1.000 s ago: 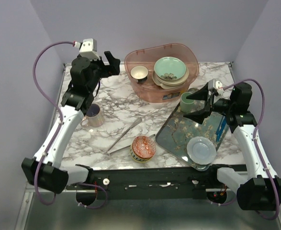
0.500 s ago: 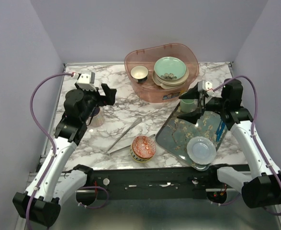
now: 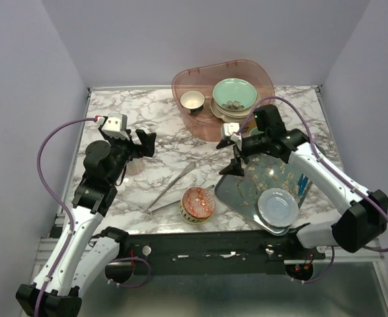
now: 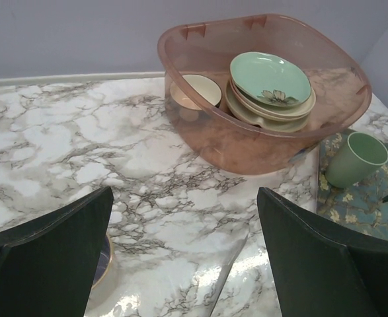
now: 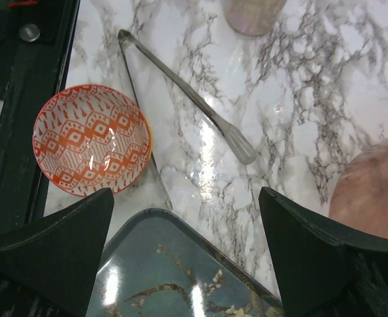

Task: Place the mixed dishes into the plastic bin
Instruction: Pick up the bowl from the center of the board.

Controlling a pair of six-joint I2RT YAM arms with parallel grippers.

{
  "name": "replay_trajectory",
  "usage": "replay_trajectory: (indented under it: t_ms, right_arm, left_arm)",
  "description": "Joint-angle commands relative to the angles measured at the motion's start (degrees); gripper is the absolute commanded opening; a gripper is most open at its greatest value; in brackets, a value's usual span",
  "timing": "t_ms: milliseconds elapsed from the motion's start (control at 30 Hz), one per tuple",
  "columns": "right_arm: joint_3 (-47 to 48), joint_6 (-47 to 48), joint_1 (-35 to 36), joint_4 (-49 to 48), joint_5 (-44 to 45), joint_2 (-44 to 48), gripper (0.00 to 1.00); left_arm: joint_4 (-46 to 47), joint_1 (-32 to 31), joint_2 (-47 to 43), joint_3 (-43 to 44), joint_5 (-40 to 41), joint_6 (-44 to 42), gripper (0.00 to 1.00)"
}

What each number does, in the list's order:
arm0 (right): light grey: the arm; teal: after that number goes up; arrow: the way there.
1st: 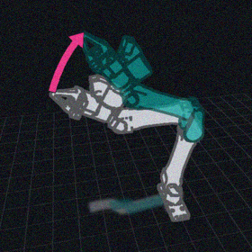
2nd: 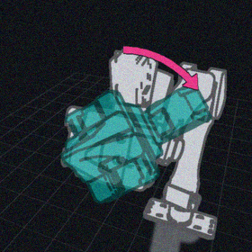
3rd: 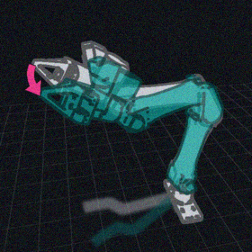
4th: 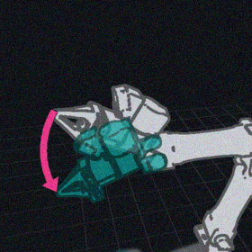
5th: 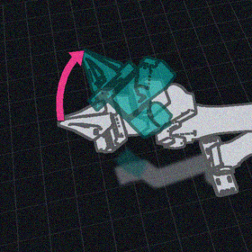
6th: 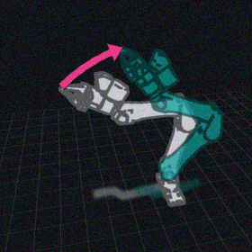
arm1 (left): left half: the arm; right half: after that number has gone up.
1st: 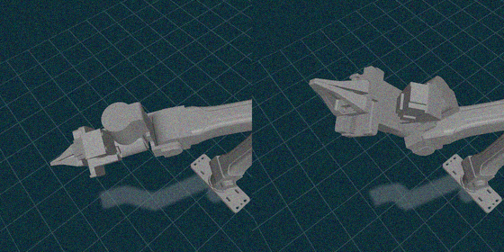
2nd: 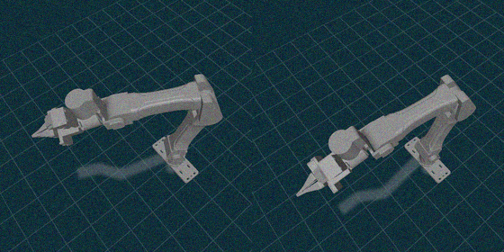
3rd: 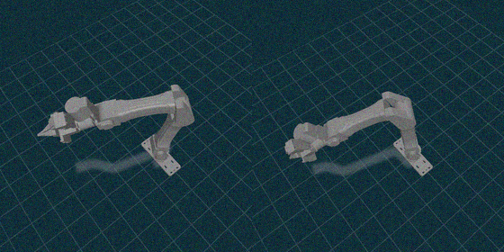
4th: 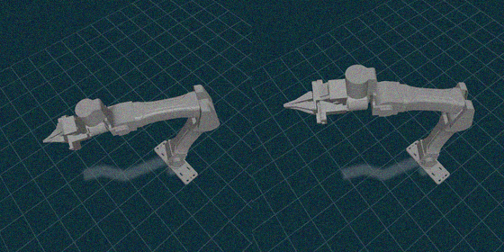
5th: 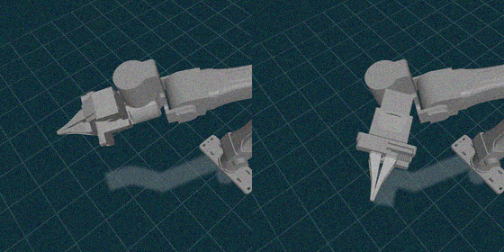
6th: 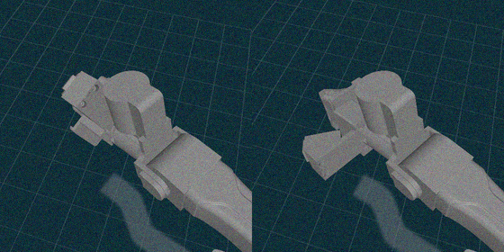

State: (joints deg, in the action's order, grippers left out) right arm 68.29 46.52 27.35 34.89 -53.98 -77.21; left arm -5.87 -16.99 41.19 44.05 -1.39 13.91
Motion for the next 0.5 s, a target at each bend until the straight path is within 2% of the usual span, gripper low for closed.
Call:
replay_trajectory:
  t_ms: [0,200,467]
  right_arm:
    - [3.34,4.28,4.37,5.62,6.95,-5.05,0.98]
    - [3.77,6.82,10.96,5.71,10.12,-10.67,0.94]
    - [8.35,5.86,13.69,8.08,11.61,-19.11,0.71]
  left_arm:
    - [2.09,-0.06,-1.38,-0.46,2.0,-1.17,0.99]
    - [2.26,-0.14,-1.46,-0.46,1.39,-0.99,0.99]
    - [2.18,-0.06,-1.99,-0.46,1.39,-1.08,0.99]
